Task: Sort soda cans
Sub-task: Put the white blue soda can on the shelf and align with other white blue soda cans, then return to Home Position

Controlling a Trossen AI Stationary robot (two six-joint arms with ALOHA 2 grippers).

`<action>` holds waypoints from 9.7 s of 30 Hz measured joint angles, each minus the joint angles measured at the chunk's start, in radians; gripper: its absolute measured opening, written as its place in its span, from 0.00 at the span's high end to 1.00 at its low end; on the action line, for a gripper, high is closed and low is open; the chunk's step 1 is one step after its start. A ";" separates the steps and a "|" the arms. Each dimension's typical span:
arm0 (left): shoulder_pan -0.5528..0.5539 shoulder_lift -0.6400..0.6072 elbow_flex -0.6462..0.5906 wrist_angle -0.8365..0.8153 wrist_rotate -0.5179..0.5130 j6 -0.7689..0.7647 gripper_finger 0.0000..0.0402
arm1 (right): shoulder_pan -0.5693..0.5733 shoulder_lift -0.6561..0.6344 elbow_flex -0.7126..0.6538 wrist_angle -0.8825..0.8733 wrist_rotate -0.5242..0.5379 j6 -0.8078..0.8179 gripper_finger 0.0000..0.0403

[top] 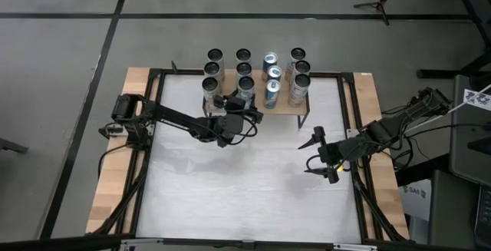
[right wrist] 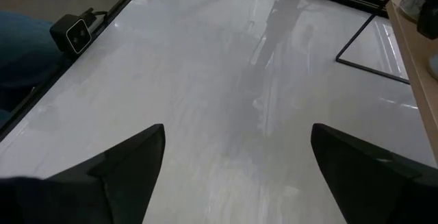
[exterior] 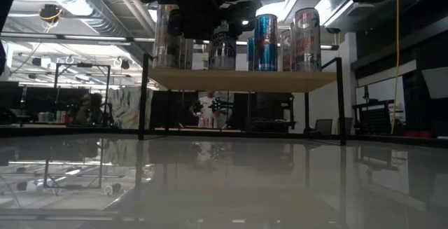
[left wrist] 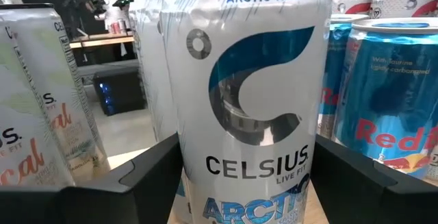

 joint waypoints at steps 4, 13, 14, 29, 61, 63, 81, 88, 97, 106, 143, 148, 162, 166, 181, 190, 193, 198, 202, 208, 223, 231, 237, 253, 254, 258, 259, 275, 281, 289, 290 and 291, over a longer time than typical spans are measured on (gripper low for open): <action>0.000 0.000 0.000 0.000 0.007 0.000 0.30 | 0.000 0.000 0.000 0.000 0.000 0.000 0.10; 0.000 0.000 0.000 0.003 0.033 0.006 0.30 | 0.000 0.000 0.000 0.000 0.000 0.000 0.10; 0.000 0.000 0.000 0.003 0.033 0.006 0.30 | 0.000 0.000 0.000 0.000 0.000 0.000 0.10; -0.007 0.000 0.000 0.003 0.002 0.007 0.15 | 0.000 0.000 0.000 0.000 0.000 0.000 0.10; -0.095 -0.092 0.137 0.040 0.024 0.337 0.13 | 0.000 -0.001 0.001 -0.001 -0.008 0.003 0.10; -0.109 -0.092 0.180 0.036 0.021 0.463 0.13 | 0.000 -0.001 0.001 -0.001 -0.008 0.003 0.10; -0.232 -0.092 0.383 -0.017 -0.018 0.701 0.13 | 0.000 -0.001 0.001 0.005 -0.006 0.003 0.10; -0.246 -0.091 0.372 -0.310 0.125 0.334 0.13 | 0.000 -0.001 0.001 0.006 -0.005 0.003 0.10; -0.245 -0.121 0.371 -0.344 0.313 0.279 0.27 | 0.000 -0.002 0.020 0.078 -0.004 0.003 0.10; -0.237 -0.350 0.371 -0.494 0.370 0.381 0.59 | 0.000 -0.004 0.209 -0.077 -0.003 -0.013 0.13; -0.223 -1.607 -0.530 -0.737 0.730 0.345 1.00 | 0.000 -0.767 -0.013 0.023 0.229 -0.131 0.95; -0.223 -1.742 -0.674 -0.643 0.738 0.349 1.00 | 0.000 -0.858 -0.108 0.045 0.229 -0.132 0.95; -0.164 -1.803 -0.884 -0.384 0.741 0.426 1.00 | 0.000 -0.879 -0.332 0.336 0.150 -0.286 0.95; -0.135 -1.803 -0.952 -0.353 0.777 0.388 1.00 | 0.000 -0.878 -0.414 0.412 0.151 -0.277 0.95; -0.006 -1.804 -1.114 -0.277 0.793 0.297 1.00 | 0.000 -0.879 -0.624 0.600 0.150 -0.187 0.95; 0.034 -1.802 -1.114 -0.330 0.905 0.275 1.00 | 0.000 -0.879 -0.713 0.694 0.150 -0.183 0.95; 0.034 -1.802 -1.113 -0.381 0.924 0.266 1.00 | -0.001 -0.879 -0.737 0.700 0.150 -0.182 0.95; 0.034 -1.802 -1.113 -0.430 0.925 0.231 1.00 | -0.047 -0.879 -0.750 0.697 0.125 -0.180 0.95; 0.034 -1.802 -1.113 -0.432 0.925 0.225 1.00 | -0.155 -0.879 -0.750 0.684 0.051 -0.185 0.95; 0.034 -1.802 -1.113 -0.432 0.925 0.217 1.00 | -0.339 -0.879 -0.750 0.537 -0.065 -0.107 0.95; 0.034 -1.802 -1.113 -0.443 0.922 0.208 1.00 | -0.541 -0.870 -0.748 0.494 -0.252 -0.153 0.95; 0.034 -1.802 -1.113 -0.443 0.920 0.212 1.00 | -0.544 -0.869 -0.748 0.492 -0.252 -0.153 0.95; 0.034 -1.802 -1.113 -0.443 0.919 0.213 1.00 | -0.544 -0.869 -0.748 0.492 -0.252 -0.153 0.95; 0.034 -1.802 -1.113 -0.444 0.919 0.215 1.00 | -0.544 -0.869 -0.749 0.491 -0.251 -0.153 0.95; 0.034 -1.802 -1.113 -0.444 0.919 0.215 1.00 | -0.544 -0.869 -0.749 0.491 -0.251 -0.153 0.95; 0.034 -1.801 -1.113 -0.444 0.919 0.216 1.00 | -0.544 -0.869 -0.749 0.491 -0.251 -0.153 0.95; 0.034 -1.801 -1.113 -0.444 0.919 0.216 1.00 | -0.544 -0.869 -0.749 0.491 -0.251 -0.153 0.95; 0.034 -1.801 -1.113 -0.444 0.919 0.216 1.00 | -0.544 -0.869 -0.749 0.491 -0.250 -0.153 0.95; 0.034 -1.801 -1.113 -0.444 0.919 0.216 1.00 | -0.544 -0.869 -0.749 0.491 -0.250 -0.153 0.95; 0.034 -1.801 -1.113 -0.444 0.919 0.216 1.00 | -0.544 -0.869 -0.749 0.492 -0.250 -0.153 0.95; 0.034 -1.801 -1.112 -0.444 0.919 0.216 1.00 | -0.544 -0.869 -0.749 0.492 -0.250 -0.153 0.95; 0.034 -1.801 -1.112 -0.444 0.919 0.216 1.00 | -0.544 -0.869 -0.749 0.491 -0.250 -0.153 0.95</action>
